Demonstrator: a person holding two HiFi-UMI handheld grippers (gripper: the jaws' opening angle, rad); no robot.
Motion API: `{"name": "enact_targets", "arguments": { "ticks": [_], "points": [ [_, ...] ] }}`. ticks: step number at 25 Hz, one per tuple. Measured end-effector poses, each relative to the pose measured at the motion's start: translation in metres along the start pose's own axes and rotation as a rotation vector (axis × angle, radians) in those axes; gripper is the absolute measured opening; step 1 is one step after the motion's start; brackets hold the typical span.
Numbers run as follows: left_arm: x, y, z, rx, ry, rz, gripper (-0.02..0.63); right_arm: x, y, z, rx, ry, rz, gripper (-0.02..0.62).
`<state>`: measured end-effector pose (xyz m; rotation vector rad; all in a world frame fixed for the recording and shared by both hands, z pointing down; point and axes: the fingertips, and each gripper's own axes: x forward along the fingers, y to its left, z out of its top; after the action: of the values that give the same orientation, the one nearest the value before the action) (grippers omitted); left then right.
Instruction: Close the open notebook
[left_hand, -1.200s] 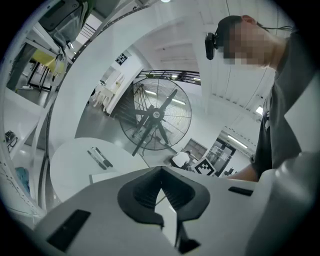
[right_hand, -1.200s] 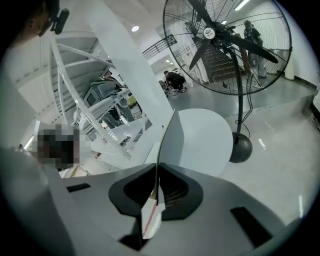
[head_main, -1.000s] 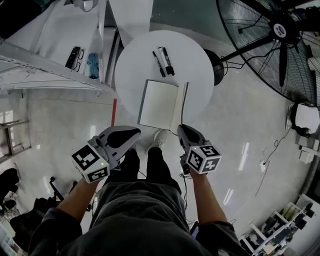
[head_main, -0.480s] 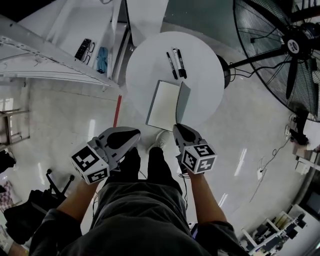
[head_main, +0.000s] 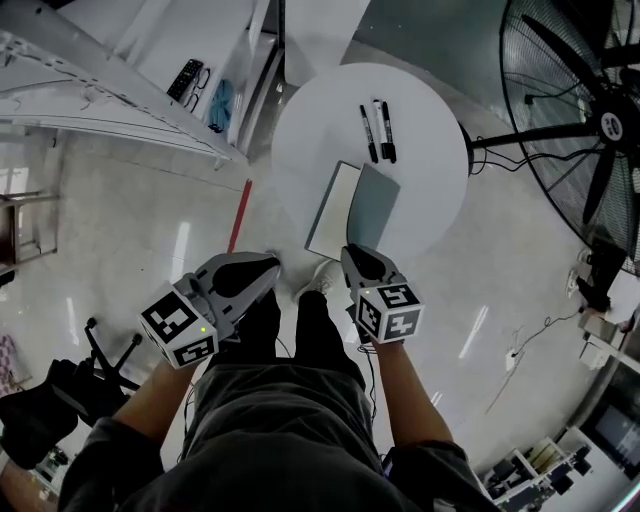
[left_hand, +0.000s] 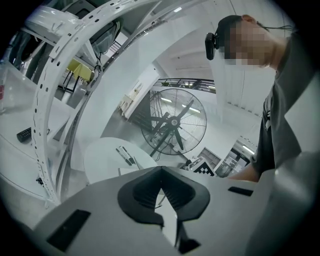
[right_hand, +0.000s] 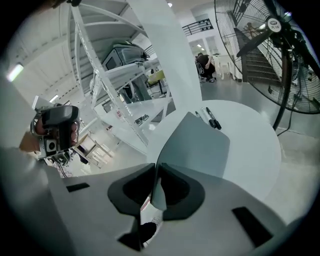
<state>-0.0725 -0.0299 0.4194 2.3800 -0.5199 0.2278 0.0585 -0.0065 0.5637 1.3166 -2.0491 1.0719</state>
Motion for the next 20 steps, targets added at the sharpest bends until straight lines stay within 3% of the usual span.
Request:
{"name": "enact_targets", "arguments": {
  "ticks": [20],
  "points": [
    [-0.032, 0.039, -0.018, -0.075, -0.026, 0.081, 0.015, 0.073, 0.008, -0.027, -0.066, 0.143, -0.037, 0.072]
  ]
}}
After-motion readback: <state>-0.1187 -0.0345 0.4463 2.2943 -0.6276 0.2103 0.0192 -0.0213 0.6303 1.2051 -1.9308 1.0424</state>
